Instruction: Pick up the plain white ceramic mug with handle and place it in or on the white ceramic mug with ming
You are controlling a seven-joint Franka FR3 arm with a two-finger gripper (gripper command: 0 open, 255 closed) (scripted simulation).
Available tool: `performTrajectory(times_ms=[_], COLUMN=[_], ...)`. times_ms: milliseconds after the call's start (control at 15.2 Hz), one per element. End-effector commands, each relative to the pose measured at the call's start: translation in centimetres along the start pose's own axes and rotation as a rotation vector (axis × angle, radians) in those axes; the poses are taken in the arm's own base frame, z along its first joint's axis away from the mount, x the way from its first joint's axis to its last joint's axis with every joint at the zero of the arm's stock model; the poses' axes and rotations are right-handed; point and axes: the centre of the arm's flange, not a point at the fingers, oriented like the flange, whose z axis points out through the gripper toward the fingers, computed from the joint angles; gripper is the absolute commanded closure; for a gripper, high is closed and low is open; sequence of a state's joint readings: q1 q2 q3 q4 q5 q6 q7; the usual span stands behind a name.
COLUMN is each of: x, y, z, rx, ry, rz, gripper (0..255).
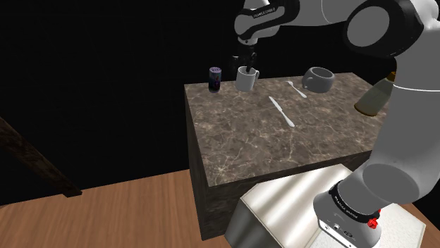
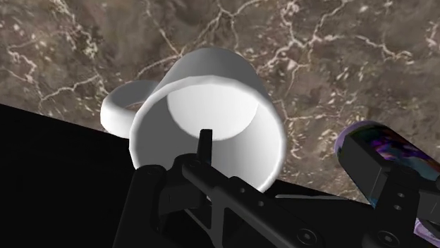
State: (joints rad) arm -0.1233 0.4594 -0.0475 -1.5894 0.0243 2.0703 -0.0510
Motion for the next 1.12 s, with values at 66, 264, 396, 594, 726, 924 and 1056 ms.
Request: performTrajectory(times_ms=[66, 264, 396, 594, 726, 924, 1056], x=[0.07, 0.08, 0.08, 0.08, 0.08, 0.08, 0.08], y=[-0.05, -0.05, -0.05, -0.05, -0.05, -0.05, -0.05], z=[1.39, 1.39, 1.39, 1.38, 1.38, 1.38, 1.38], rx=[0.0, 0.0, 0.0, 0.0, 0.0, 0.0, 0.0], ry=[0.001, 0.001, 0.001, 0.0, 0.0, 0.0, 0.0], rz=[0.0, 0.0, 0.0, 0.0, 0.0, 0.0, 0.0], gripper=[0, 0, 0, 0, 255, 255, 255])
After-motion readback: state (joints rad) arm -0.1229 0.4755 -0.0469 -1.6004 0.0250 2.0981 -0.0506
